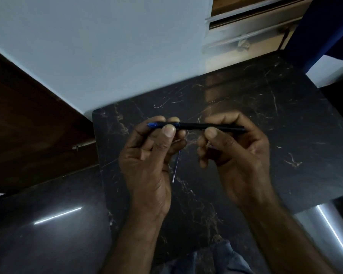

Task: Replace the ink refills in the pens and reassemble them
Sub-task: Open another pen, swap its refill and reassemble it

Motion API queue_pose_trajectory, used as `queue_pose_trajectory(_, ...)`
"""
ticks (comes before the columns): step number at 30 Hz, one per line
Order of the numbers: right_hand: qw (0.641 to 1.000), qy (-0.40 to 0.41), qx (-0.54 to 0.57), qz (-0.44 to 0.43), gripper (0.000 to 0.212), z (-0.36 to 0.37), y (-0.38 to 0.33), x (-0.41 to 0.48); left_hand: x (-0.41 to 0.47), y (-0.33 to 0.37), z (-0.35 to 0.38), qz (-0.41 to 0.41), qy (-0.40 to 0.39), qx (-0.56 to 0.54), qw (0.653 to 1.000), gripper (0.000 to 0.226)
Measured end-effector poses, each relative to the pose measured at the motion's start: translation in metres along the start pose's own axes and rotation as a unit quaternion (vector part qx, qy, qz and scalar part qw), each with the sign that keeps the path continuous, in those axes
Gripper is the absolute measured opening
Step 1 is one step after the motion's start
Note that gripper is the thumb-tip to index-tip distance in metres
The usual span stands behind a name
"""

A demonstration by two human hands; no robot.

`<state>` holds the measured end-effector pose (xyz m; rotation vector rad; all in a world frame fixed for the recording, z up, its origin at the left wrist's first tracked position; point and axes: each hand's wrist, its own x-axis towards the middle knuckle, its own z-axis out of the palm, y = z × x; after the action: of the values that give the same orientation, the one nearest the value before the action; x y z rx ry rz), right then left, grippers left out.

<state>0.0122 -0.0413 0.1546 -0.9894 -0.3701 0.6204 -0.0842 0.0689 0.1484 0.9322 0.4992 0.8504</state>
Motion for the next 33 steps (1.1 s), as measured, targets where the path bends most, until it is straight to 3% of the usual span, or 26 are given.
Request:
queue_pose_trajectory(2, 0.999, 0.03, -0.026, -0.007, 0.009, -0.002, 0.0, 0.003, -0.001, 0.002, 0.004, -0.004, 0.02, 0.006, 1.0, 0.021)
queue_pose_trajectory(4, 0.997, 0.058, -0.047, -0.012, 0.027, -0.001, 0.004, 0.006, -0.002, 0.004, 0.007, -0.009, 0.031, 0.006, 0.999, 0.02)
queue_pose_trajectory(7, 0.999, 0.027, -0.034, 0.005, 0.041, 0.0, 0.001, 0.007, -0.002, 0.006, 0.008, -0.017, 0.039, -0.003, 0.999, 0.021)
queue_pose_trajectory(11, 0.999, 0.015, -0.038, -0.013, 0.011, -0.004, -0.003, 0.007, -0.002, 0.006, 0.01, -0.013, 0.028, 0.006, 1.0, 0.02)
queue_pose_trajectory(14, 0.997, 0.068, -0.03, 0.001, 0.036, -0.005, -0.001, 0.01, -0.003, 0.004, 0.013, -0.011, 0.016, 0.006, 1.0, 0.019)
queue_pose_trajectory(16, 0.999, 0.045, -0.013, 0.009, 0.041, -0.008, -0.005, 0.009, -0.003, 0.002, 0.015, -0.012, 0.01, 0.0, 1.0, 0.018)
queue_pose_trajectory(18, 1.0, 0.013, -0.023, -0.004, 0.027, -0.01, -0.006, 0.008, -0.004, 0.0, 0.015, -0.011, 0.007, 0.0, 1.0, 0.018)
queue_pose_trajectory(20, 0.999, 0.031, -0.035, -0.014, 0.012, -0.011, -0.008, 0.008, -0.004, -0.002, 0.015, -0.012, 0.006, 0.005, 1.0, 0.018)
queue_pose_trajectory(23, 0.996, 0.076, -0.035, -0.009, 0.033, -0.013, -0.007, 0.01, -0.005, -0.004, 0.019, -0.012, 0.002, 0.014, 1.0, 0.017)
queue_pose_trajectory(25, 0.999, 0.037, -0.019, 0.0, 0.038, -0.016, -0.009, 0.01, -0.004, -0.006, 0.02, -0.009, 0.008, 0.016, 1.0, 0.016)
queue_pose_trajectory(27, 1.0, -0.001, -0.023, -0.004, 0.031, -0.018, -0.009, 0.009, -0.003, -0.007, 0.02, -0.005, 0.013, 0.018, 1.0, 0.016)
queue_pose_trajectory(30, 0.999, 0.024, -0.03, -0.021, 0.005, -0.019, -0.008, 0.009, -0.002, -0.007, 0.019, -0.007, 0.014, 0.022, 1.0, 0.017)
queue_pose_trajectory(33, 0.999, 0.032, -0.006, -0.027, 0.009, -0.02, -0.007, 0.011, -0.001, -0.007, 0.021, -0.006, 0.011, 0.016, 1.0, 0.017)
